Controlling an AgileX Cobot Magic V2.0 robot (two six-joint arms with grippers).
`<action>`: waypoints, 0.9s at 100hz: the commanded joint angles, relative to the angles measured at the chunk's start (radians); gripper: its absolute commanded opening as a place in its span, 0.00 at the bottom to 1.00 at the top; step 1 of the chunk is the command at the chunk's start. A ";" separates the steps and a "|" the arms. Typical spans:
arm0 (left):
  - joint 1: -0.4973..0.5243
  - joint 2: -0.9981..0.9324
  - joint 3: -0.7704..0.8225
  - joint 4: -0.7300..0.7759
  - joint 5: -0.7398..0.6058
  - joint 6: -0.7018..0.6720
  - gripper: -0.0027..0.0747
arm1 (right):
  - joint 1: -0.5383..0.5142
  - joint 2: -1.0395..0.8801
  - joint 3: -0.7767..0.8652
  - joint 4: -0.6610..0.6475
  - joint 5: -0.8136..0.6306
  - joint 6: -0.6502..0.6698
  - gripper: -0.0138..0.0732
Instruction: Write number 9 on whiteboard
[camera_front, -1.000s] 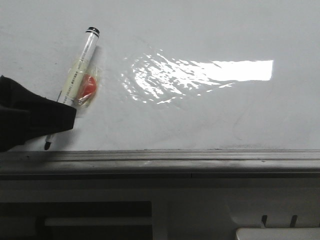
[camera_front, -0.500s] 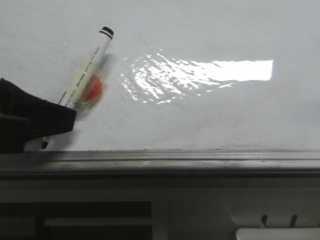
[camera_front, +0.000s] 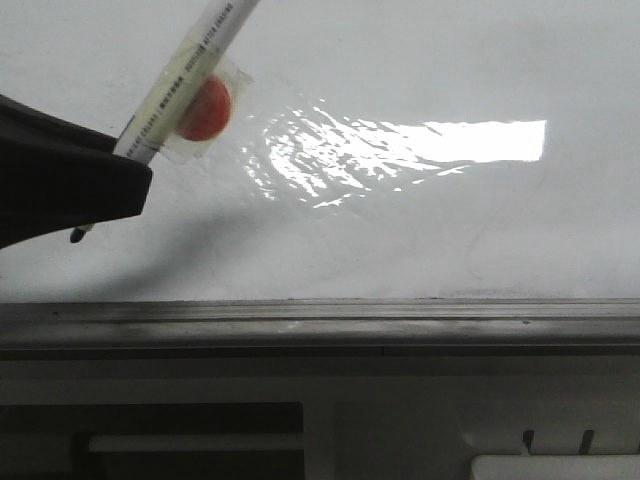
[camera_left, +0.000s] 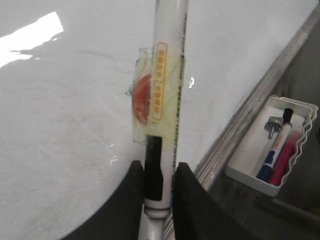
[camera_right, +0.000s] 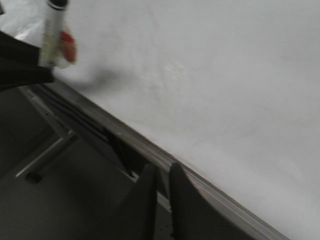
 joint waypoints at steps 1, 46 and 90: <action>-0.008 -0.017 -0.027 0.076 -0.064 -0.006 0.01 | 0.084 0.076 -0.081 -0.007 -0.091 -0.014 0.46; -0.008 -0.017 -0.027 0.245 -0.108 -0.006 0.01 | 0.167 0.365 -0.299 0.018 -0.085 -0.014 0.69; -0.008 -0.017 -0.027 0.245 -0.110 -0.006 0.01 | 0.187 0.504 -0.386 0.032 -0.078 -0.014 0.62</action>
